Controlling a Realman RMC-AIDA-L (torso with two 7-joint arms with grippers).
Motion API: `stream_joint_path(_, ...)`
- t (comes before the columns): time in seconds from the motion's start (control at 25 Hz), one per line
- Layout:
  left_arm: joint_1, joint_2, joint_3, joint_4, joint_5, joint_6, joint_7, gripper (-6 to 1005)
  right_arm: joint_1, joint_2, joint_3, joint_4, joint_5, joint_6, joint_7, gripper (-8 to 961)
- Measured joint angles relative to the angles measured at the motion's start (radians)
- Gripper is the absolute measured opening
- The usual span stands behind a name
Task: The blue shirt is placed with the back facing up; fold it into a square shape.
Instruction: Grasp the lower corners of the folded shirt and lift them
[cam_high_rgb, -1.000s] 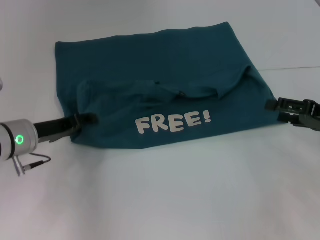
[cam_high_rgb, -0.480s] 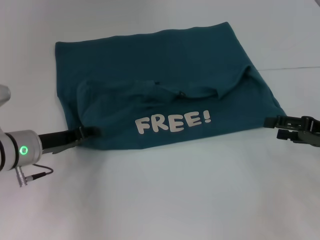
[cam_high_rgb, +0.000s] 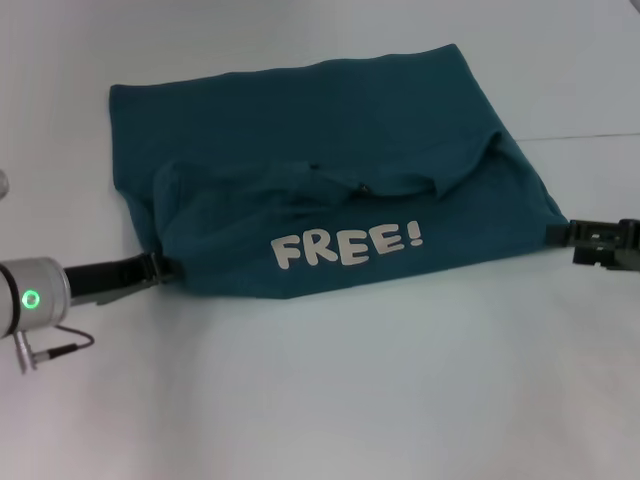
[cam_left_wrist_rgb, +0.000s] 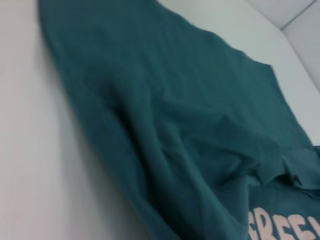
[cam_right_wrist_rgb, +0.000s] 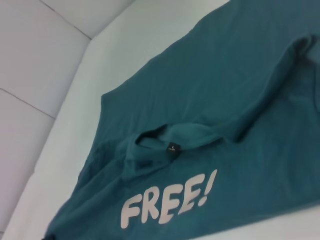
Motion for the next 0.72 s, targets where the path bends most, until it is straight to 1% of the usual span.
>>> stream_joint_path(0.08,-0.004,0.007,0.0,0.013,0.0,0.021,0.001,185,0.011,-0.016,-0.011,0.0,-0.002,0.0,0.007,880)
stream_joint_path(0.16,-0.007,0.014,-0.001,0.019,0.0,0.04,0.001,116,0.023,-0.031,-0.019,0.0,-0.011,-0.001,0.017,879)
stream_joint_path(0.28,-0.012,0.021,-0.002,0.022,0.001,0.056,0.001,13,0.045,-0.047,-0.021,-0.002,-0.045,-0.003,0.034,879)
stream_joint_path(0.32,-0.012,0.022,-0.003,0.022,0.001,0.058,0.001,13,0.053,-0.052,-0.021,-0.002,-0.059,-0.002,0.04,879)
stream_joint_path(0.36,-0.013,0.025,-0.007,0.022,0.002,0.059,0.001,13,0.073,-0.064,-0.021,-0.008,-0.088,0.007,0.061,879)
stream_joint_path(0.4,-0.013,0.025,-0.007,0.022,0.002,0.059,0.001,13,0.073,-0.064,-0.021,-0.008,-0.088,0.007,0.061,879)
stream_joint_path(0.48,-0.015,0.028,-0.016,0.022,0.002,0.06,-0.003,14,0.094,-0.073,-0.022,-0.021,-0.133,0.032,0.101,879)
stream_joint_path(0.6,-0.021,0.029,-0.024,0.02,0.002,0.06,-0.007,14,0.128,-0.078,-0.027,-0.035,-0.237,0.095,0.174,880)
stream_joint_path(0.72,-0.031,0.03,-0.025,0.012,0.002,0.057,-0.007,14,0.162,-0.075,-0.037,-0.022,-0.323,0.152,0.202,880)
